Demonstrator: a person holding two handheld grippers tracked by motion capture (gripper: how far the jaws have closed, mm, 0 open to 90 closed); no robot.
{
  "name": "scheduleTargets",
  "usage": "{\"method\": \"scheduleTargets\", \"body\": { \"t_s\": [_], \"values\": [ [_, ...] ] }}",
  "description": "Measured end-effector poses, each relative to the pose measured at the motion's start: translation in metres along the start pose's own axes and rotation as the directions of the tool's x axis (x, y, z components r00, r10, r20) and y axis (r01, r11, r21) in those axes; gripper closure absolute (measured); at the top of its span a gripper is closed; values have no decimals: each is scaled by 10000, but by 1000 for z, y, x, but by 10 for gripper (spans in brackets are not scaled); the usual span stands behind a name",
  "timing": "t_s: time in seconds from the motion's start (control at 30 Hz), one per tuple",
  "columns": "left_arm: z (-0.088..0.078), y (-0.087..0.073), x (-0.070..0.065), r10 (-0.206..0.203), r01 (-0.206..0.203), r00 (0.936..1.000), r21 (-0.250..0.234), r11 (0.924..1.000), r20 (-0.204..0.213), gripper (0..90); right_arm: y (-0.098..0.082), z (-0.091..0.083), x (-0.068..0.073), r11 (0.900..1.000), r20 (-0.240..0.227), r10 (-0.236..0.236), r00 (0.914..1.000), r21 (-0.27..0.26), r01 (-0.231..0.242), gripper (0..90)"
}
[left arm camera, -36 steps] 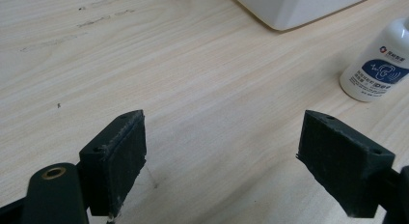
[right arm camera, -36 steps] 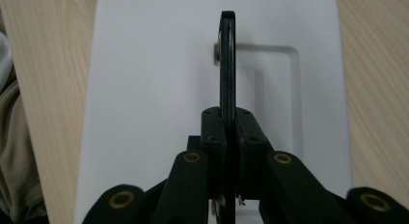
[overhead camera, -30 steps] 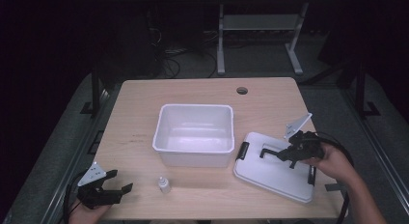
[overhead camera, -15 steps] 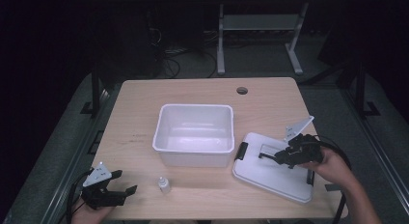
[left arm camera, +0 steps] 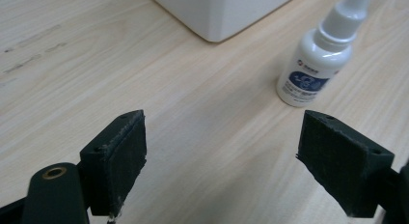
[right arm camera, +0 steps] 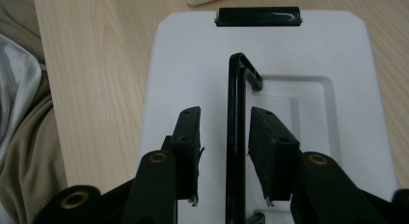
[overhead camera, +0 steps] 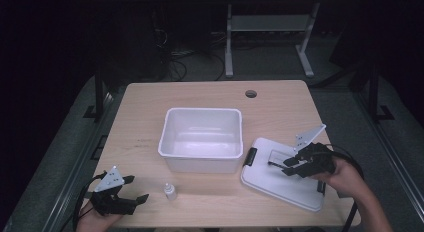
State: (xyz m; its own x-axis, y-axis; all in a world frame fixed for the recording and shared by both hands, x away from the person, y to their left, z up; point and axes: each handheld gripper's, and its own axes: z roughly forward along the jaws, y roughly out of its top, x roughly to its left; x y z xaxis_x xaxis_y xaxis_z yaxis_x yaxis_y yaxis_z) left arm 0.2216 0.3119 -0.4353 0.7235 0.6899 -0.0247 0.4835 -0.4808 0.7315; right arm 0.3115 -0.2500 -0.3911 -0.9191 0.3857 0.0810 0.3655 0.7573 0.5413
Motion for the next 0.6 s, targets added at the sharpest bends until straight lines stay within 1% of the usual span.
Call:
{"method": "scheduleTargets", "body": {
  "t_s": [0.1,0.13,0.17,0.2,0.23,0.27,0.3,0.33,0.37,0.4,0.43,0.47,0.5,0.57,0.6],
  "values": [
    [0,2,-2,109,-109,9999,12,9999,94,176,0,0,1,10000,52,23,10000,15,-23,617],
    [0,4,-4,213,-213,9993,0,9998,321,177,1,0,2,10000,36,4,10000,-14,-4,601],
    [0,4,-4,213,-213,9993,0,9998,321,179,1,0,2,10000,36,4,10000,-14,-4,601],
    [1,6,-7,333,-337,9983,65,9994,483,179,2,0,3,10000,99,-66,9999,-59,66,581],
    [1,6,-7,333,-337,9983,65,9994,483,180,2,0,3,10000,99,-66,9999,-59,66,581],
    [2,9,-9,388,-397,9969,115,9991,679,182,3,0,3,10000,116,-55,9999,-63,55,554],
    [2,9,-9,388,-397,9969,115,9991,679,182,3,0,3,10000,116,-55,9999,-63,55,554],
    [2,11,-11,464,-478,9958,161,9987,783,182,3,0,3,10000,158,-58,9999,-65,59,539],
    [3,13,-12,460,-474,9951,142,9988,874,182,3,0,3,9999,192,30,9998,-102,-28,509],
    [3,16,-14,660,-688,9915,213,9974,1120,207,3,0,2,9999,196,91,9998,-90,-89,503],
    [3,16,-14,660,-688,9915,213,9974,1120,212,3,0,2,9999,196,91,9998,-90,-89,503],
    [2,19,-15,813,-849,9885,233,9961,1272,216,4,0,2,9999,207,37,9998,-115,-35,498],
    [2,19,-15,813,-849,9885,233,9961,1272,223,4,0,2,9999,207,37,9998,-115,-35,498],
    [2,23,-17,989,-1046,9857,352,9939,1361,233,4,0,3,9999,212,43,9998,-119,-40,489],
    [3,26,-18,1129,-1200,9827,406,9919,1470,242,4,-1,3,9999,267,80,9996,-145,-77,467]
  ]
}}
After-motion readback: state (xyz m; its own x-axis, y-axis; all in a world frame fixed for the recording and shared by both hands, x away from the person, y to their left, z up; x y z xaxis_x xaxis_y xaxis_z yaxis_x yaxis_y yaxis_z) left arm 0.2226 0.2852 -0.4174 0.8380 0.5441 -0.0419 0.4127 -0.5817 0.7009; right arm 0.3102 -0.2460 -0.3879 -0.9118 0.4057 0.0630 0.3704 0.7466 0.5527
